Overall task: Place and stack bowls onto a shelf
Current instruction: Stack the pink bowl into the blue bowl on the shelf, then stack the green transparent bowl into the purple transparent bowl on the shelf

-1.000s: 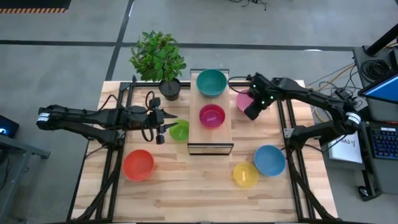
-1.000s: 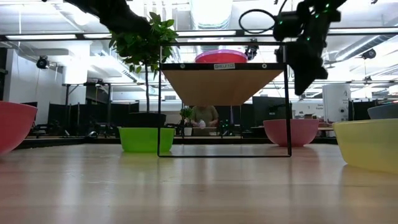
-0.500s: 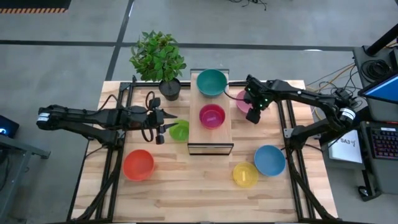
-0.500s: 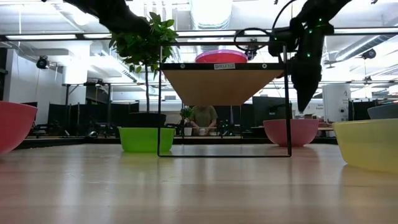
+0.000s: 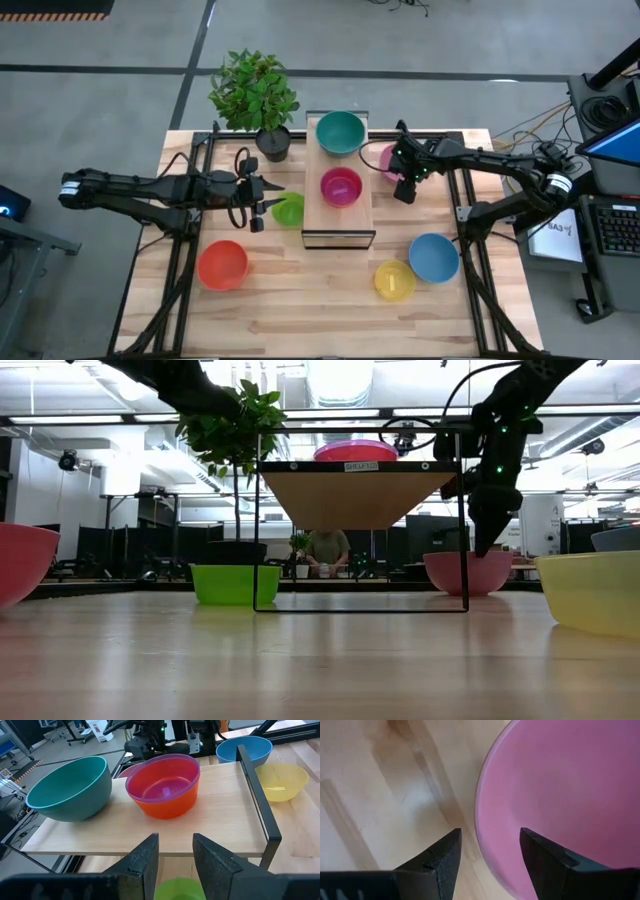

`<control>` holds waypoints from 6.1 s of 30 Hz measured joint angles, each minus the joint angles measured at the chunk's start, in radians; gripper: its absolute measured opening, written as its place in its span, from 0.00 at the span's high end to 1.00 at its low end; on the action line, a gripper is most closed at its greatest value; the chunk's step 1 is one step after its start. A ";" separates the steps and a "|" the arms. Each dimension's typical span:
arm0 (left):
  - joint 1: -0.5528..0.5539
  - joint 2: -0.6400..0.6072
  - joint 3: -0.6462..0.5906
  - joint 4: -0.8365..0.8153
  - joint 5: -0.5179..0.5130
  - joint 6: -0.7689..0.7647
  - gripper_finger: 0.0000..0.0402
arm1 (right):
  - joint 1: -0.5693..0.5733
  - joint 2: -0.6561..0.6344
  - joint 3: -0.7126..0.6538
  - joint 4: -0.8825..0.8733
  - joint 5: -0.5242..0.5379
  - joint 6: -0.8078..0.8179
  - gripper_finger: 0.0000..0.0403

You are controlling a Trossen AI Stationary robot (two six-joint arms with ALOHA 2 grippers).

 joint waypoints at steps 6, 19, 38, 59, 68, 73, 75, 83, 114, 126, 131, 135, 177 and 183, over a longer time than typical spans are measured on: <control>0.000 0.000 0.000 0.000 0.000 0.000 0.74 | 0.000 0.000 -0.038 0.070 0.031 -0.011 0.54; 0.000 0.004 0.000 0.003 0.000 0.000 0.74 | 0.000 -0.005 -0.065 0.066 0.029 0.042 0.97; 0.000 0.029 0.000 0.023 0.000 0.019 0.74 | 0.088 -0.030 0.510 -0.187 0.298 0.002 0.98; 0.000 0.029 0.000 0.027 0.000 0.019 0.74 | 0.294 0.404 1.113 -0.321 0.156 -0.165 0.98; 0.000 0.029 0.000 0.026 0.000 0.024 0.74 | 0.294 0.552 1.316 -0.522 0.147 -0.160 0.98; 0.000 0.029 0.000 0.026 0.000 0.024 0.74 | 0.294 0.567 1.336 -0.529 0.123 -0.166 0.98; 0.000 0.029 0.000 0.026 0.000 0.024 0.74 | 0.294 0.567 1.335 -0.528 0.122 -0.171 0.98; 0.000 0.029 0.000 0.026 0.000 0.024 0.74 | 0.292 0.562 1.335 -0.522 0.122 -0.148 0.87; 0.000 0.029 0.000 0.015 0.001 0.018 0.74 | 0.213 0.398 1.026 -0.027 -0.241 -0.068 0.95; 0.000 0.029 0.000 0.016 0.001 0.019 0.74 | 0.156 0.253 0.556 0.497 -0.245 0.052 0.98; 0.000 0.029 0.000 0.019 0.001 0.019 0.74 | 0.159 0.229 0.477 0.550 -0.252 0.078 0.98; 0.000 0.029 0.000 0.019 0.001 0.019 0.74 | 0.158 0.225 0.463 0.557 -0.247 0.090 0.98; 0.000 0.029 0.000 -0.007 0.014 -0.107 0.74 | 0.181 -0.258 0.086 0.685 -0.311 0.263 0.98; -0.011 0.043 0.000 -0.178 0.182 -0.458 0.74 | 0.373 -0.328 0.016 0.653 -0.284 0.281 0.98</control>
